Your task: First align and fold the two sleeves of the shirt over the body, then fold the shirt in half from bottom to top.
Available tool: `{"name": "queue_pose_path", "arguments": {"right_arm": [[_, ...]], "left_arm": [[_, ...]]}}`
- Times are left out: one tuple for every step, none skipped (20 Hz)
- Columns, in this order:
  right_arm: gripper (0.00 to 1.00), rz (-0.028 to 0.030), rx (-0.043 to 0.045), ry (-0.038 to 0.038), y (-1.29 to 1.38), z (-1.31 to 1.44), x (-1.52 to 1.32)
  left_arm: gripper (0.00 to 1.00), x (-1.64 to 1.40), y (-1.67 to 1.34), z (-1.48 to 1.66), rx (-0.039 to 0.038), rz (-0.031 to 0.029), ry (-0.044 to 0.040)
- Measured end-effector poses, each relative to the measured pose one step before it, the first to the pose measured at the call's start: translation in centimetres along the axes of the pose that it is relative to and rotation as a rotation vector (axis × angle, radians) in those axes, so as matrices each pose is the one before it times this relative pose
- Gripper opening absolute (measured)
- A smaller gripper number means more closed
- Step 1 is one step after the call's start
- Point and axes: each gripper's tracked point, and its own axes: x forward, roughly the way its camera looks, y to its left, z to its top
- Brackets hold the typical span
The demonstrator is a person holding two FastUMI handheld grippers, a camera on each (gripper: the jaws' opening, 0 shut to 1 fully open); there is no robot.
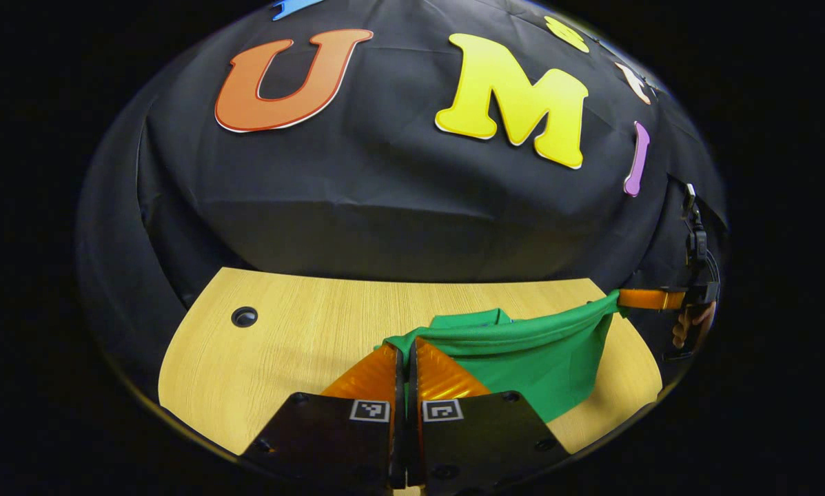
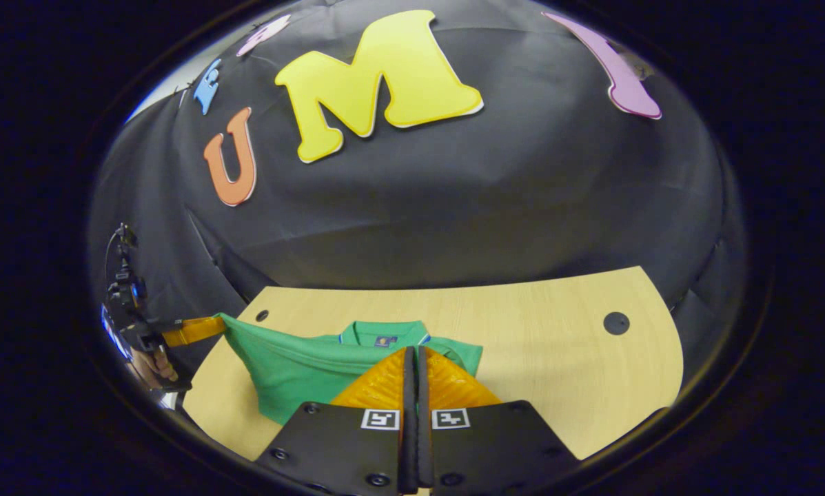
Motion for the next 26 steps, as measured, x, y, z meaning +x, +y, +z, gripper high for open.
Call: {"name": "queue_pose_path", "arguments": {"right_arm": [[0.02, -0.01183, -0.00101, 0.00249, -0.393, -0.124, 0.918], [0.02, -0.01036, 0.00521, 0.0022, -0.461, -0.216, 0.974], [0.02, -0.00417, 0.0053, 0.00318, -0.153, -0.253, 0.751], [0.02, -0.00241, -0.00293, 0.00058, -0.136, -0.188, 0.846], [0.02, -0.00393, -0.01223, 0.00306, -0.301, -0.193, 0.7], [0.02, -0.00366, -0.01526, -0.00214, -0.24, -0.049, 0.728], [0.02, -0.00387, -0.01601, -0.00127, -0.211, -0.141, 0.728], [0.02, -0.00599, -0.01836, -0.00216, -0.245, -0.126, 0.796], [0.02, -0.00812, -0.02465, -0.0026, -0.266, -0.156, 0.821], [0.02, -0.00699, -0.02261, -0.00442, -0.259, -0.104, 0.807], [0.02, -0.00566, -0.01727, -0.00338, -0.067, -0.167, 0.89], [0.02, -0.001, -0.0118, -0.00005, 0.041, -0.3, 0.933], [0.02, 0.00026, -0.00195, 0.00169, 0.061, -0.443, 0.918], [0.02, -0.00067, 0.00392, 0.00176, 0.016, -0.364, 0.989], [0.02, -0.00261, 0.00606, 0.00221, -0.049, -0.589, 0.96], [0.02, -0.01489, 0.0052, 0.0047, -0.25, -0.394, 0.86], [0.03, -0.01904, 0.00447, 0.00038, -0.284, -0.31, 0.821], [0.05, -0.01394, 0.00303, -0.00025, -0.211, -0.209, 0.472], [0.03, -0.02136, -0.00049, 0.00339, -0.344, -0.178, 0.454], [0.19, -0.00289, 0.00521, -0.00364, -0.046, -0.01, -0.004], [0.36, -0.00445, 0.00393, -0.00513, -0.006, 0.214, -0.274], [0.53, -0.00384, 0.00263, -0.0073, -0.008, 0.29, -0.359], [0.7, -0.01499, -0.00107, -0.01366, -0.318, 0.409, -0.365], [0.87, -0.01502, -0.00183, -0.0191, -0.265, 0.48, -0.369], [0.92, -0.01643, 0.00162, -0.01711, -0.135, 0.831, -0.628], [0.98, -0.01395, 0.00376, -0.01539, -0.105, 0.713, -0.535]], "left_arm": [[0.04, 0.882, 0.184, -0.139, -0.00527, 0.00117, -0.00112], [0.04, 0.941, 0.067, -0.068, -0.00507, 0.00173, 0.00048], [0.04, 0.879, 0.12, -0.288, -0.0016, 0.00084, 0.00334], [0.04, 0.832, 0.283, -0.341, 0.00547, 0.00349, 0.00544], [0.04, 0.807, 0.255, -0.414, 0.00712, 0.00328, 0.00494], [0.04, 0.841, 0.226, -0.148, 0.00479, 0.00008, 0.00061], [0.04, 0.849, 0.258, -0.134, 0.00228, 0.00212, -0.00145], [0.04, 0.885, 0.181, -0.054, -0.00126, 0.00051, -0.00538], [0.04, 0.958, 0.168, -0.092, 0.00177, -0.00167, -0.00383], [0.04, 0.976, 0.169, -0.457, 0.00893, 0.00113, 0.00442], [0.04, 0.988, 0.275, -0.746, 0.0171, 0.00581, 0.01659], [0.04, 1.002, 0.315, -0.837, 0.01467, 0.00934, 0.01985], [0.04, 0.902, 0.291, -0.846, 0.00436, 0.00973, 0.0153], [0.04, 0.769, 0.224, -0.715, 0.00244, 0.01175, 0.01443], [0.05, 0.789, 0.315, -0.629, 0.00218, 0.01605, 0.00976], [0.05, 0.778, 0.097, -0.484, -0.00687, 0.00765, 0.00247], [0.05, 0.488, -0.139, -0.415, -0.01303, 0.00281, 0.00405], [0.07, 0.219, -0.027, -0.386, -0.01269, 0.0059, 0.00652], [0.08, -0.112, -0.102, -0.319, -0.01376, 0.00889, 0.01047], [0.18, 0.145, 0.304, -0.4, -0.00335, 0.02742, 0.00305], [0.21, -0.381, 0.079, 0.241, -0.01282, 0.00889, -0.00921], [0.47, -0.465, -0.047, 0.535, -0.0252, 0.00037, -0.01648], [0.74, -0.616, 0.02, 0.61, -0.02332, 0.00272, -0.01857], [1.0, -0.691, 0.206, 0.447, -0.0142, 0.01204, -0.01618], [0.99, -0.655, 0.102, 0.571, -0.00915, 0.01029, -0.01062], [1.0, -0.558, 0.112, 0.361, -0.0093, 0.00906, -0.00823]]}}
